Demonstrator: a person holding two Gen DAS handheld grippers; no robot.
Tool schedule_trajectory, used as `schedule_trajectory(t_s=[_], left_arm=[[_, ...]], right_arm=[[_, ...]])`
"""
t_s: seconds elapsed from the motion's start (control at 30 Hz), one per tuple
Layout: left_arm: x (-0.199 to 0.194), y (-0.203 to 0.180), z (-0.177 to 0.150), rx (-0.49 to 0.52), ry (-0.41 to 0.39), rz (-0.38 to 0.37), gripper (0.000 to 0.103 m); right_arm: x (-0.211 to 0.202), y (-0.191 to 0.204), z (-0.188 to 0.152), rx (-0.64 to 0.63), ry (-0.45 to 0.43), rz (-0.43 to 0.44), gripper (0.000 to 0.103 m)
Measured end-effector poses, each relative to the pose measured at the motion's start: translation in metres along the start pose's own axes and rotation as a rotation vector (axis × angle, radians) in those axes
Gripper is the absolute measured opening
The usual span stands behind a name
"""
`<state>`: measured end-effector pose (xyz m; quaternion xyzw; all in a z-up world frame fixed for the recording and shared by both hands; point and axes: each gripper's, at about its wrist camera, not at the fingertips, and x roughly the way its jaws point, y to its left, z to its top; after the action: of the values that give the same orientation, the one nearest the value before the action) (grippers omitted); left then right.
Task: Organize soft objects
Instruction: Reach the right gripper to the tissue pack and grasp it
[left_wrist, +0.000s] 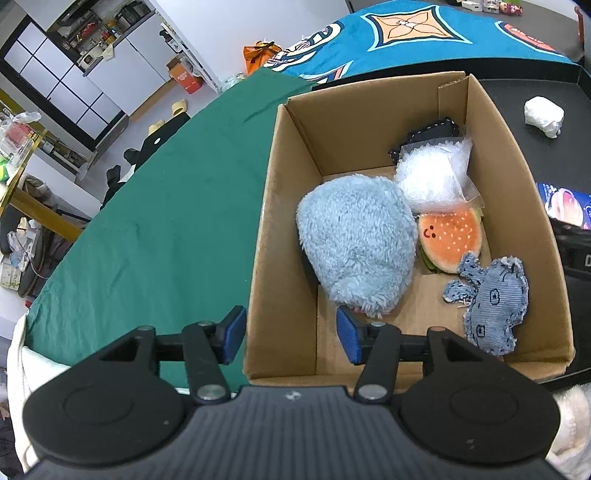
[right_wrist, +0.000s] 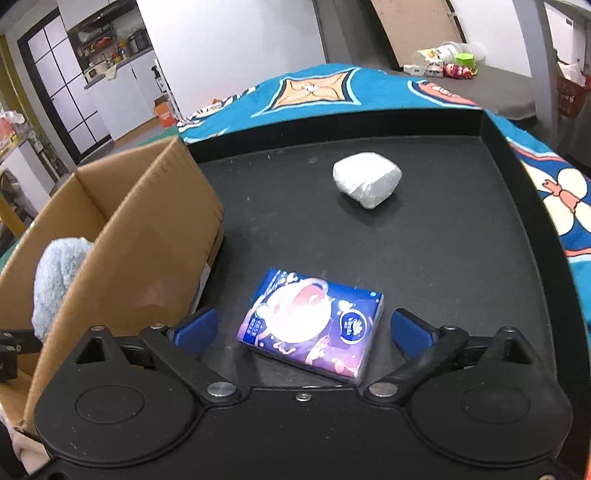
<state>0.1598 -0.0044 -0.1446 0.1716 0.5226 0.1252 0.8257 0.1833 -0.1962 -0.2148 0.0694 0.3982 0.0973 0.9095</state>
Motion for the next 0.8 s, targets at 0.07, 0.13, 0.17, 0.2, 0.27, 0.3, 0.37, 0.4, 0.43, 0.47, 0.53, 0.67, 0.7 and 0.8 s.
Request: schedule_trajectory(t_s=[0.07, 0.13, 0.17, 0.2, 0.27, 0.3, 0.37, 0.4, 0.43, 0.47, 0.53, 0.67, 0.7, 0.8], left_arm=[[0.001, 0.0, 0.001, 0.0, 0.005, 0.005, 0.053], [0.001, 0.0, 0.001, 0.001, 0.006, 0.011, 0.053], [0.001, -0.001, 0.002, 0.001, 0.007, 0.013, 0.053], [0.0, -0.001, 0.002, 0.002, 0.008, 0.016, 0.053], [0.0, -0.004, 0.003, 0.007, 0.007, 0.025, 0.054], [-0.001, -0.005, 0.003, 0.009, 0.005, 0.028, 0.054], [-0.003, -0.005, 0.002, 0.01, 0.001, 0.03, 0.054], [-0.004, -0.005, 0.002, 0.009, -0.002, 0.03, 0.054], [-0.005, -0.005, 0.002, 0.008, -0.004, 0.03, 0.054], [-0.006, -0.005, 0.001, 0.006, -0.006, 0.03, 0.054], [-0.008, -0.004, 0.0, 0.004, -0.011, 0.027, 0.054], [-0.012, -0.004, -0.001, 0.005, -0.028, 0.016, 0.054], [-0.014, -0.003, -0.002, 0.003, -0.03, 0.013, 0.054], [-0.018, 0.001, -0.003, -0.011, -0.037, 0.002, 0.054]], right_arm=[[0.0, 0.0, -0.002, -0.017, -0.006, -0.028, 0.098], [-0.001, -0.001, -0.003, -0.04, -0.006, -0.066, 0.083], [-0.002, -0.002, -0.003, -0.043, -0.012, -0.079, 0.079], [-0.004, -0.003, -0.002, -0.044, -0.016, -0.096, 0.079], [-0.006, -0.008, -0.002, -0.032, -0.013, -0.103, 0.078], [-0.007, -0.011, -0.002, -0.024, -0.013, -0.105, 0.077], [-0.01, -0.015, -0.001, -0.012, -0.012, -0.121, 0.077], [-0.011, -0.017, -0.001, -0.005, -0.014, -0.123, 0.077], [-0.013, -0.019, -0.001, 0.0, -0.016, -0.123, 0.077], [-0.015, -0.019, 0.0, 0.001, -0.019, -0.121, 0.077], [-0.02, -0.019, 0.0, -0.002, -0.023, -0.12, 0.077], [-0.028, -0.017, 0.001, -0.005, -0.034, -0.108, 0.077], [-0.03, -0.017, 0.002, -0.007, -0.037, -0.106, 0.077], [-0.039, -0.015, 0.005, -0.011, -0.045, -0.097, 0.077]])
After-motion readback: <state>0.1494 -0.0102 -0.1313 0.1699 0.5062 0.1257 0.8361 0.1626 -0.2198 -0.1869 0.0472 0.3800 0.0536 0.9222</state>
